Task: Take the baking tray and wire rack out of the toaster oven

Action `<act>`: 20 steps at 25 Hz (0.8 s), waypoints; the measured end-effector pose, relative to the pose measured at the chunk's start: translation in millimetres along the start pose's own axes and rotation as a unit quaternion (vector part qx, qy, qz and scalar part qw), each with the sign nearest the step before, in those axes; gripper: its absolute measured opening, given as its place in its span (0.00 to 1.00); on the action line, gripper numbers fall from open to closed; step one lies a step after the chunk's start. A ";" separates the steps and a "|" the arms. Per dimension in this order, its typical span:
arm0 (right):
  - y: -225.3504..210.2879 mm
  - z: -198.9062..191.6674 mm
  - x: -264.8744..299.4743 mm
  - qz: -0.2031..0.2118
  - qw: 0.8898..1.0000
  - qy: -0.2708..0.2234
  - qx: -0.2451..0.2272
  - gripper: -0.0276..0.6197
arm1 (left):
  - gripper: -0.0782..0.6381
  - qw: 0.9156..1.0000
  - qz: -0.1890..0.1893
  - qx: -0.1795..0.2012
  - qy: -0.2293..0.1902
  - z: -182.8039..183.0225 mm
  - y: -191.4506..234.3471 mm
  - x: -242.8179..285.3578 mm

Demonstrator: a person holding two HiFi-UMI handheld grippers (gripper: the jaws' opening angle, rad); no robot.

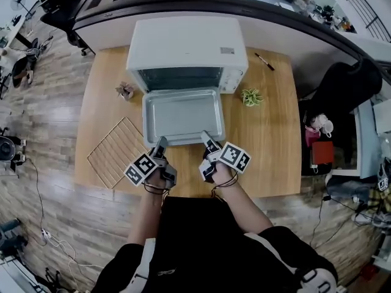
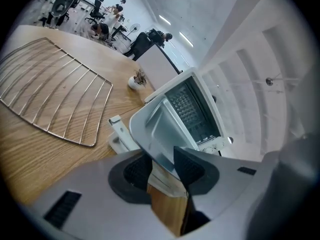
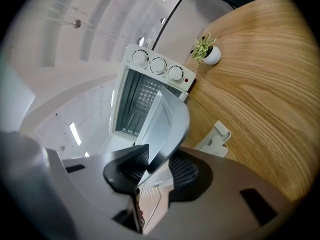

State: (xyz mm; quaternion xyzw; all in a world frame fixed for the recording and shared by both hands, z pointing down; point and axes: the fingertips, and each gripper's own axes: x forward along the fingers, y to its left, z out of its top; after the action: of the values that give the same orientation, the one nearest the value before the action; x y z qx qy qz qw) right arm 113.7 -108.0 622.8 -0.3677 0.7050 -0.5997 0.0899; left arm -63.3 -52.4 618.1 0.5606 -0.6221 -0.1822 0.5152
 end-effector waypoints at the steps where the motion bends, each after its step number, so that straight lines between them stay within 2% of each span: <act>1: 0.7 -4.1 -2.7 0.001 1.000 0.004 -0.002 0.24 | 0.31 1.000 0.002 -0.002 -0.002 -2.3 2.4 -5.6; 8: 15.3 -38.6 -16.2 0.014 1.000 0.023 -0.009 0.24 | 0.31 0.999 0.019 -0.021 -0.016 -7.1 20.2 -50.2; 14: 30.2 -70.3 -22.1 0.031 0.997 0.058 -0.027 0.24 | 0.31 0.999 0.033 -0.026 -0.035 -5.5 30.5 -93.0; 20: 45.2 -98.9 -16.1 0.041 0.994 0.091 -0.041 0.24 | 0.31 0.995 0.053 -0.067 -0.060 -4.0 54.0 -125.4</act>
State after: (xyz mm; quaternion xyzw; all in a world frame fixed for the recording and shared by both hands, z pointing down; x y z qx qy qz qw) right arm 50.5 -20.4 602.7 -0.2855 0.7487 -0.5973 0.0351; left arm -107.4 76.5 608.3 0.4791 -0.6669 -0.2297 0.5225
